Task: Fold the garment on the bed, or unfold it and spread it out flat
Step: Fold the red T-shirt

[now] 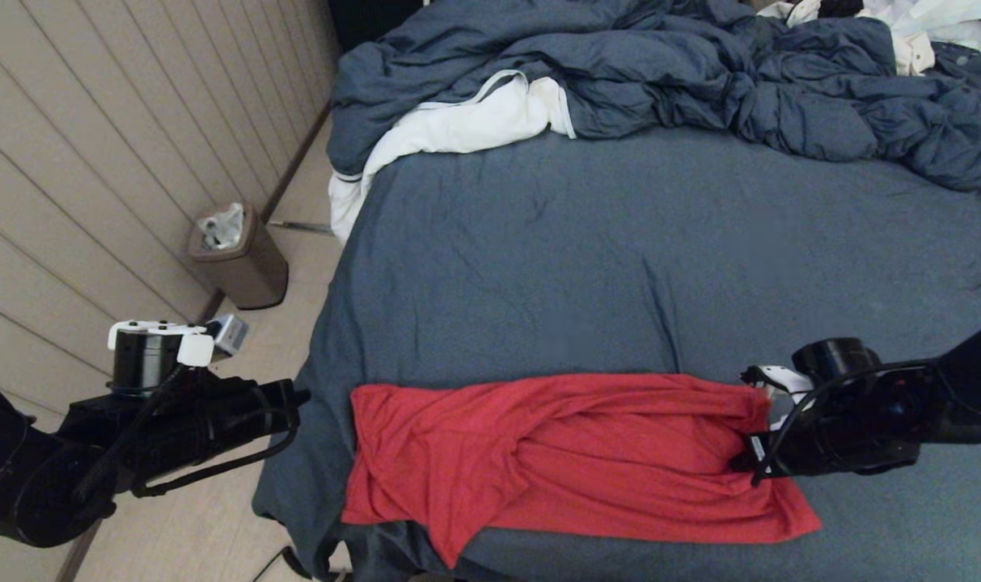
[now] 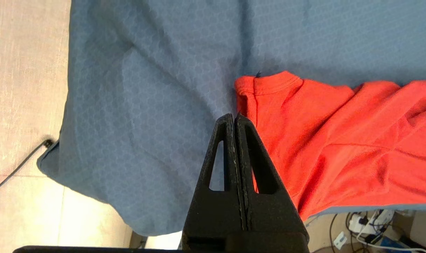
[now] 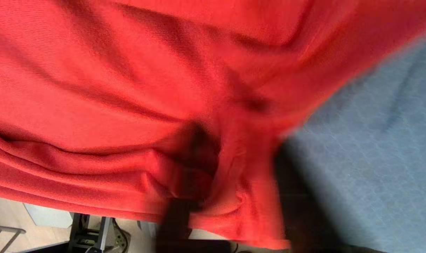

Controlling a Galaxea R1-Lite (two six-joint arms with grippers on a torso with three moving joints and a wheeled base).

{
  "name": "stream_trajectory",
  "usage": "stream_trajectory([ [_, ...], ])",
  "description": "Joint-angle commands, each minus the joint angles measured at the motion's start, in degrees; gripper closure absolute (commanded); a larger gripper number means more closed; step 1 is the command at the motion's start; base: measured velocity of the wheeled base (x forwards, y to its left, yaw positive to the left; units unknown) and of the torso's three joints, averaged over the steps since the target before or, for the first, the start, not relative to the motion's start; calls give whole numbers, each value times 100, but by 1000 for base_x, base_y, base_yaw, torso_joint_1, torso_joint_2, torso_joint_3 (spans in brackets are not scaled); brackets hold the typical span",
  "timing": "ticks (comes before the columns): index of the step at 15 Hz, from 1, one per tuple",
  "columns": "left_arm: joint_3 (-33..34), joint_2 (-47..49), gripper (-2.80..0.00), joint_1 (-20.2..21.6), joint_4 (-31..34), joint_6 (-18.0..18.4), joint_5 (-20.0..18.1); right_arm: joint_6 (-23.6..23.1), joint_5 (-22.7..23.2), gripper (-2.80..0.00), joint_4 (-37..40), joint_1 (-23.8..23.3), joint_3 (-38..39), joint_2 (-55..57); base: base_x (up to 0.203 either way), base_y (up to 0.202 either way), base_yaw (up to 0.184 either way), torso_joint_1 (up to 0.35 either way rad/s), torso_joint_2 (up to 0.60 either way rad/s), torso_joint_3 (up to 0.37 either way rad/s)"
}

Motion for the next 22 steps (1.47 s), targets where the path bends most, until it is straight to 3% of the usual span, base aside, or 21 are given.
stream_trajectory([
  [1,-3,-4,0,-2,11,-14,-7,-14,-5,0,-26,-2,-3,43,0,0,0,0,0,0],
  [8,-5,76,0,-2,-15,-14,-92,-16,-48,0,-62,-129,-127,-230,0,0,0,0,0,0],
  [13,-5,23,0,-2,-6,-14,-139,-237,-118,0,508,-1199,-741,-316,0,0,0,0,0,0],
  [22,4,67,0,3,3,-31,-139,-530,-128,0,2065,-3217,-3088,406,0,0,0,0,0,0],
])
